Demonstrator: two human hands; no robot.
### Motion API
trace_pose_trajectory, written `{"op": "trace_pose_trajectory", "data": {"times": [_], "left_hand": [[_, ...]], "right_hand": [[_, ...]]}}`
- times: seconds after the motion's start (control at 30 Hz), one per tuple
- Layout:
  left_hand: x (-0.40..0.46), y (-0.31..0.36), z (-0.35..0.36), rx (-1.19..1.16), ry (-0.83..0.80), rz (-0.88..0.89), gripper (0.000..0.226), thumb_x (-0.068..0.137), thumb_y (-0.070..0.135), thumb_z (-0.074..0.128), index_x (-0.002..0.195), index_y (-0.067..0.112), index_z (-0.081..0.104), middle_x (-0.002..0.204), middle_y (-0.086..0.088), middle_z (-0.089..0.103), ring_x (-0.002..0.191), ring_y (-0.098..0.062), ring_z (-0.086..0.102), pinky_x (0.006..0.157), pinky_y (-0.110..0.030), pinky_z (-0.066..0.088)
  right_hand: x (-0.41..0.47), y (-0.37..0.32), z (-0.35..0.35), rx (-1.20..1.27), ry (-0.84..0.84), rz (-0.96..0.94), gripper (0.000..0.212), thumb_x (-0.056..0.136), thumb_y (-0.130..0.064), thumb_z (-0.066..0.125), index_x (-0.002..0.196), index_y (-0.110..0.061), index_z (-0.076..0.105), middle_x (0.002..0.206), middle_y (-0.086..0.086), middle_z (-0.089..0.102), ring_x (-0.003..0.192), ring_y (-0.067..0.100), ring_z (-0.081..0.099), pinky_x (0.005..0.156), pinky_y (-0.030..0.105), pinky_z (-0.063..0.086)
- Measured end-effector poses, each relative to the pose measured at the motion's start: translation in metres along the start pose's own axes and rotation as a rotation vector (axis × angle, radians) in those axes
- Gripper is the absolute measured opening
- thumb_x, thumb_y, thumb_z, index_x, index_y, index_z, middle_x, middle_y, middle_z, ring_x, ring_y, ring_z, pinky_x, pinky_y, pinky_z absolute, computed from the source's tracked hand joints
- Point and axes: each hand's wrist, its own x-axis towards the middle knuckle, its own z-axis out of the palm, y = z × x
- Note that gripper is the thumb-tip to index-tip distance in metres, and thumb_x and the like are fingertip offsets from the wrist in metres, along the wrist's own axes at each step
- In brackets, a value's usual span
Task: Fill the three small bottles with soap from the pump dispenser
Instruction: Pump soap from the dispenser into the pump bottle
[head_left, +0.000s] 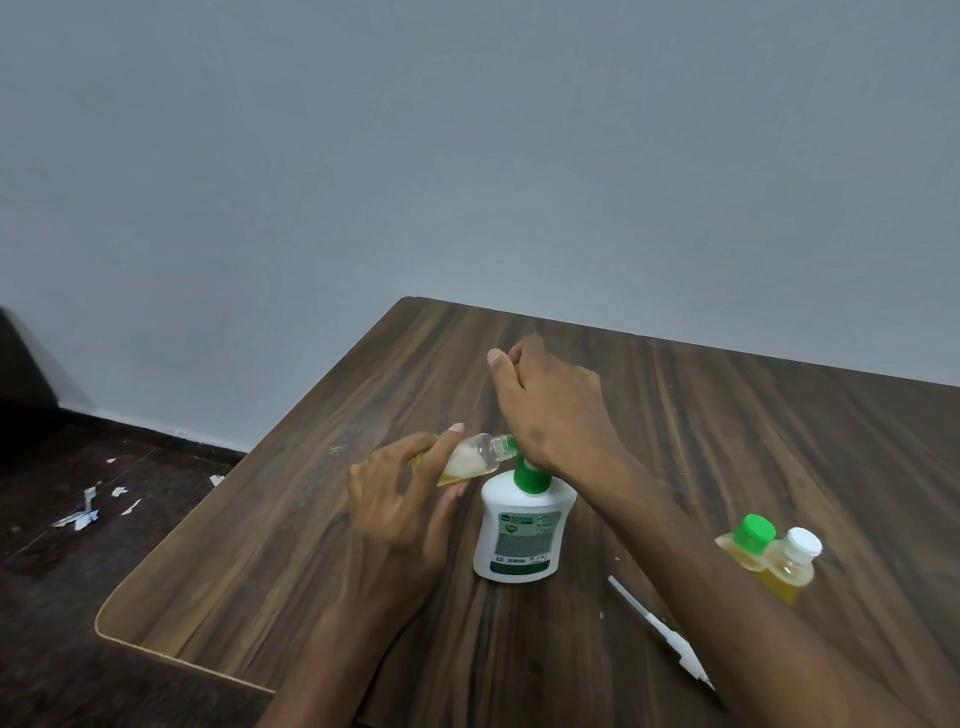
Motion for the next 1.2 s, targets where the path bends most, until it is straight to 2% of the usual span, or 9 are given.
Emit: {"op": "trace_pose_trajectory", "data": {"times": [0.4, 0.57, 0.7, 1.2], "left_hand": [[-0.0008, 0.0009, -0.0006, 0.001, -0.009, 0.004, 0.046, 0.104, 0.027, 0.058, 0.15, 0.025, 0.054, 0.125, -0.009, 0.067, 0.11, -0.022, 0.059, 0.092, -0.037, 0.036], [-0.0009, 0.0011, -0.0007, -0.002, 0.001, 0.007, 0.046, 0.103, 0.026, 0.059, 0.149, 0.024, 0.055, 0.125, -0.008, 0.066, 0.111, -0.022, 0.059, 0.091, -0.038, 0.036], [-0.0019, 0.0014, -0.0007, -0.002, -0.001, 0.009, 0.046, 0.103, 0.026, 0.059, 0.149, 0.023, 0.055, 0.125, -0.009, 0.066, 0.11, -0.022, 0.058, 0.092, -0.038, 0.036], [-0.0024, -0.0013, -0.0004, 0.005, -0.009, 0.018, 0.048, 0.101, 0.025, 0.061, 0.149, 0.022, 0.056, 0.125, -0.01, 0.067, 0.111, -0.023, 0.059, 0.094, -0.037, 0.033]], "right_hand": [[-0.002, 0.0025, 0.0008, -0.008, -0.03, 0.023, 0.048, 0.107, -0.057, 0.022, 0.113, -0.021, 0.053, 0.092, -0.004, 0.065, 0.088, 0.016, 0.063, 0.108, 0.048, 0.036], [-0.0021, 0.0008, -0.0007, -0.002, -0.025, 0.018, 0.045, 0.108, -0.054, 0.023, 0.112, -0.021, 0.053, 0.083, -0.009, 0.063, 0.082, 0.011, 0.06, 0.107, 0.045, 0.034], [-0.0019, 0.0016, -0.001, -0.016, -0.017, -0.001, 0.047, 0.107, -0.055, 0.021, 0.111, -0.021, 0.053, 0.091, -0.004, 0.065, 0.091, 0.017, 0.062, 0.107, 0.046, 0.035], [-0.004, 0.002, 0.0, -0.014, -0.006, 0.006, 0.044, 0.108, -0.054, 0.023, 0.109, -0.023, 0.054, 0.087, -0.008, 0.063, 0.084, 0.012, 0.062, 0.106, 0.044, 0.035]]}}
